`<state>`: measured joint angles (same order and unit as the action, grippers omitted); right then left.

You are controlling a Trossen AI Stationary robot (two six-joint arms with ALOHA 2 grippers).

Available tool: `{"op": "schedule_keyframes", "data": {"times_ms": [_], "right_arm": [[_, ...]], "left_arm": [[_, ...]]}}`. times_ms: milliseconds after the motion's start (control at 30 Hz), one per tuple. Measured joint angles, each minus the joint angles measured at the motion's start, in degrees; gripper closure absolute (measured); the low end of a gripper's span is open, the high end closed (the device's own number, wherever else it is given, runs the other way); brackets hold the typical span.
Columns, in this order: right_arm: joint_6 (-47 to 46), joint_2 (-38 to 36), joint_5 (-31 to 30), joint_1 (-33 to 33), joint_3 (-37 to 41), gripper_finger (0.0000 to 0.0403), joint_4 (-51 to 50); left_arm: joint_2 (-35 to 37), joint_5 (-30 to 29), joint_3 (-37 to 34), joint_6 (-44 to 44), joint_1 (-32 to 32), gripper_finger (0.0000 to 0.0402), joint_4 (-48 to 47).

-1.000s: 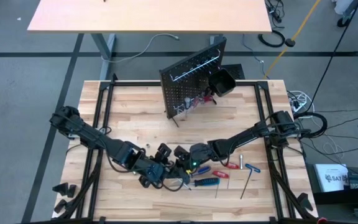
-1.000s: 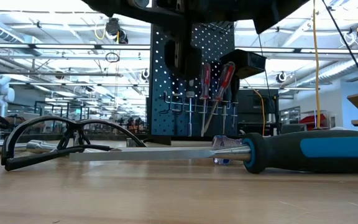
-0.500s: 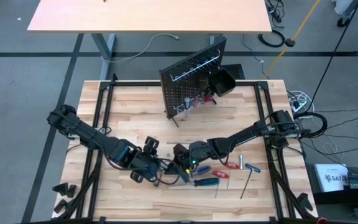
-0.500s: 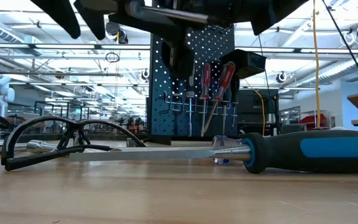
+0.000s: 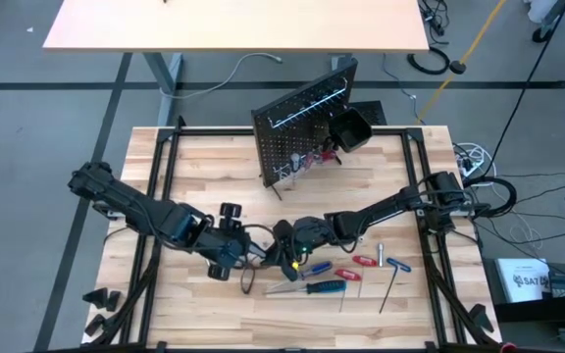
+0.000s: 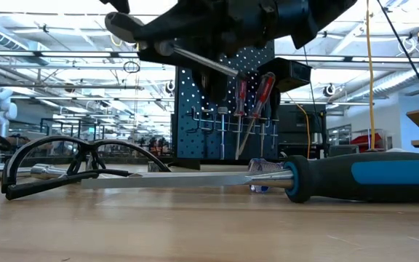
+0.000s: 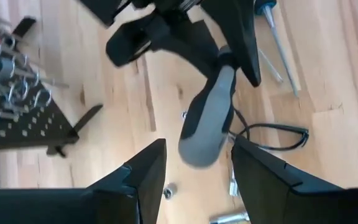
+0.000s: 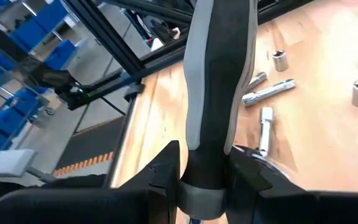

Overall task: Hang tools onto peg board
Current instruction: Hang the gray black screwdriver on the peg board

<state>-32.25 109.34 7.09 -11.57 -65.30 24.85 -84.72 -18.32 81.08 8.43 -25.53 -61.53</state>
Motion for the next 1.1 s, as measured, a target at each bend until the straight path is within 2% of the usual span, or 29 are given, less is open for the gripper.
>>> {"op": "schedule_keyframes", "data": {"times_ms": [233,333,500,600,733,867,967,1100], "right_arm": [[1.6,-0.1,-1.9,0.0,0.0,0.0328,-1.0],[2.2,-1.2,-4.6,0.0,0.6,0.0328,-1.7],[3.4,-6.3,-10.6,0.0,5.0,0.0328,-1.7],[3.9,-11.3,-14.1,0.0,8.8,0.0328,-0.8],[5.4,-18.1,-19.1,-0.6,14.5,0.0328,1.9],[10.4,-22.6,-22.8,-2.9,18.5,0.0328,7.9],[14.8,-23.1,-25.6,-5.6,19.1,0.0328,12.5],[22.0,-22.0,-35.1,-9.1,19.2,0.0328,18.1]], "left_arm": [[3.8,-0.5,0.0,6.2,0.3,0.0217,-4.4],[7.2,-2.1,0.0,7.8,0.3,0.0217,-4.2],[13.9,-7.5,-0.3,10.8,-1.5,0.0217,-4.1],[18.0,-11.7,-2.9,11.0,-3.4,0.0217,-2.4],[22.4,-16.5,-9.5,12.0,-5.4,0.0217,0.6],[26.3,-18.2,-19.6,11.9,-6.4,0.0217,6.0],[29.7,-18.5,-27.9,12.3,-6.9,0.0217,11.2],[35.4,-19.9,-39.3,12.7,-8.0,0.0217,20.1]]}}
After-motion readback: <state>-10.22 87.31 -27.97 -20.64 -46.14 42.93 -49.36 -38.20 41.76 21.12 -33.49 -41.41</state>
